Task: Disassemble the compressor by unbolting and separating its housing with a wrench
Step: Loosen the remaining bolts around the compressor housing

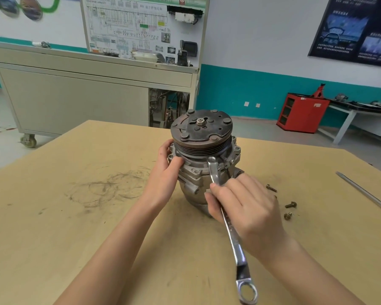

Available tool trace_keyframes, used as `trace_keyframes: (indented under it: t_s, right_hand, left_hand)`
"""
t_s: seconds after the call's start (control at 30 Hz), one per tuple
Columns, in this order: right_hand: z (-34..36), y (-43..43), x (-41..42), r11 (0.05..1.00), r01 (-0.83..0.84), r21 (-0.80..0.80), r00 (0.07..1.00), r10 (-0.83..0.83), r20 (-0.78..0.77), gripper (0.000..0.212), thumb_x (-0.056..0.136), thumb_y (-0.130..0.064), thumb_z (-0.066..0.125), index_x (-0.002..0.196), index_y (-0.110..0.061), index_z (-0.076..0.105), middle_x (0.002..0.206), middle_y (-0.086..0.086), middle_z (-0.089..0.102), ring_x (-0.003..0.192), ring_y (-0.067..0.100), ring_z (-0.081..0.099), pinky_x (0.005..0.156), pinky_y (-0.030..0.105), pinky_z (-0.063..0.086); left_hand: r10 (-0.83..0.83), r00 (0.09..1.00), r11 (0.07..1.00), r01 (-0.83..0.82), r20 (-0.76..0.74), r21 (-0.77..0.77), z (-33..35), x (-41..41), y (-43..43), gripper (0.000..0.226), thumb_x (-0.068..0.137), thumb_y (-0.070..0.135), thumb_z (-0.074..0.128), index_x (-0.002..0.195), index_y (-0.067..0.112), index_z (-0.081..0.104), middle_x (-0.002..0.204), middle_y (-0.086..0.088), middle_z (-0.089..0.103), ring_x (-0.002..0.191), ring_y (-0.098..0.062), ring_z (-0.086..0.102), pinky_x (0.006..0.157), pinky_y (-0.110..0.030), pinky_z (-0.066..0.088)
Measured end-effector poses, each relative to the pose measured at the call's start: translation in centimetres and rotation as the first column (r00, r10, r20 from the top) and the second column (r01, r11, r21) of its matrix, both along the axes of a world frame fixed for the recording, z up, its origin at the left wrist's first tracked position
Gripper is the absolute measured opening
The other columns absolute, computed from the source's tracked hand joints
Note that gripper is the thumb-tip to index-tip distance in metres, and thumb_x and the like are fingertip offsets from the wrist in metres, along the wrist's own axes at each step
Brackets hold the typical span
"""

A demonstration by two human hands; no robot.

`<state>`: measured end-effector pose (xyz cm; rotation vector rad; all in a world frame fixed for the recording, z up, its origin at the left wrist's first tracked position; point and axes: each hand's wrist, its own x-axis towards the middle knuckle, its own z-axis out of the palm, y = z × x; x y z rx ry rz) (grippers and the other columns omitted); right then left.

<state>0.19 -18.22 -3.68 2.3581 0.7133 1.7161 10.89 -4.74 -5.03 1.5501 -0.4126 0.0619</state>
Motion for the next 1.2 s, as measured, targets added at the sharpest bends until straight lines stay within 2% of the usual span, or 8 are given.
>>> trace_keyframes:
  t_s: [0.27,0.4,0.57,0.67,0.77,0.93,1.07,1.2]
  right_hand:
    - [-2.1,-0.7,-0.1,0.994,0.070,0.088,0.997,-0.072,0.022,0.021,0.086,-0.008,0.063,0.068,0.000,0.070,0.054,0.007,0.050,0.047,0.024,0.044,0.043,0.032,0.040]
    - [-2.9,-0.8,0.1,0.911,-0.158,0.380,0.974,0.208,-0.092,0.018,0.085,-0.004,0.063,0.070,0.004,0.067,0.061,0.007,0.061,0.052,0.019,0.052,0.050,0.027,0.045]
    - [-0.2,-5.4,0.5,0.337,-0.039,0.941,0.466,0.839,-0.281,0.016,0.082,-0.010,0.064,0.086,-0.023,0.074,0.076,0.002,0.072,0.070,0.014,0.068,0.066,0.020,0.054]
    - [2.6,-8.1,3.2,0.321,0.119,0.940,0.208,0.917,-0.340,0.020,0.081,-0.009,0.060,0.080,-0.020,0.076,0.075,0.007,0.071,0.071,0.020,0.068,0.068,0.028,0.055]
    - [4.6,-8.5,4.9,0.269,0.165,0.949,0.128,0.948,-0.291,0.028,0.083,-0.008,0.051,0.086,-0.016,0.078,0.071,0.007,0.071,0.065,0.018,0.067,0.063,0.027,0.054]
    - [5.4,-6.3,2.6,0.304,-0.012,0.952,0.365,0.888,-0.279,0.026,0.084,-0.011,0.052,0.083,-0.016,0.077,0.069,0.007,0.072,0.064,0.021,0.069,0.061,0.025,0.055]
    - [2.9,-2.5,-0.9,0.602,-0.083,0.794,0.710,0.595,-0.377,0.015,0.086,-0.020,0.061,0.078,-0.019,0.074,0.069,-0.002,0.072,0.062,0.014,0.069,0.053,0.024,0.055]
    - [0.1,-1.0,-1.1,0.928,-0.096,0.359,0.978,0.154,-0.137,0.019,0.084,-0.011,0.062,0.073,0.000,0.073,0.060,0.004,0.067,0.048,0.017,0.060,0.048,0.026,0.050]
  left_hand:
    - [-0.017,1.000,1.000,0.017,-0.004,-0.005,0.0,0.1,0.0,0.048,0.100,0.022,0.040,0.145,0.030,0.030,0.127,0.016,0.047,0.109,0.009,0.048,0.088,-0.018,0.042]
    - [-0.013,1.000,1.000,0.013,-0.010,0.008,-0.1,0.1,0.1,0.047,0.100,0.022,0.039,0.145,0.031,0.029,0.125,0.016,0.049,0.106,0.009,0.049,0.084,-0.017,0.042]
    - [-0.016,1.000,1.000,0.016,-0.013,0.008,-0.1,0.0,0.0,0.048,0.100,0.022,0.038,0.146,0.033,0.028,0.120,0.027,0.046,0.109,0.008,0.049,0.092,-0.022,0.040]
    - [-0.019,1.000,1.000,0.019,-0.018,0.011,-0.1,0.0,0.1,0.048,0.100,0.023,0.039,0.146,0.032,0.028,0.133,0.015,0.045,0.113,0.001,0.050,0.093,-0.024,0.040]
    - [-0.032,0.999,0.999,0.032,-0.015,0.016,0.0,-0.1,0.2,0.048,0.100,0.023,0.039,0.146,0.032,0.028,0.131,0.017,0.045,0.106,0.013,0.049,0.082,-0.011,0.040]
    - [-0.018,1.000,1.000,0.018,-0.011,0.008,-0.2,0.1,0.2,0.049,0.099,0.022,0.040,0.146,0.031,0.029,0.137,0.012,0.045,0.114,0.003,0.049,0.097,-0.025,0.041]
    - [-0.016,1.000,1.000,0.016,-0.013,0.006,-0.2,0.2,0.1,0.049,0.099,0.022,0.040,0.146,0.033,0.029,0.134,0.010,0.048,0.109,0.006,0.049,0.090,-0.021,0.041]
    - [-0.011,1.000,1.000,0.011,-0.019,-0.004,-0.1,0.0,0.0,0.049,0.099,0.020,0.040,0.146,0.031,0.029,0.134,0.010,0.049,0.111,-0.001,0.051,0.091,-0.022,0.041]
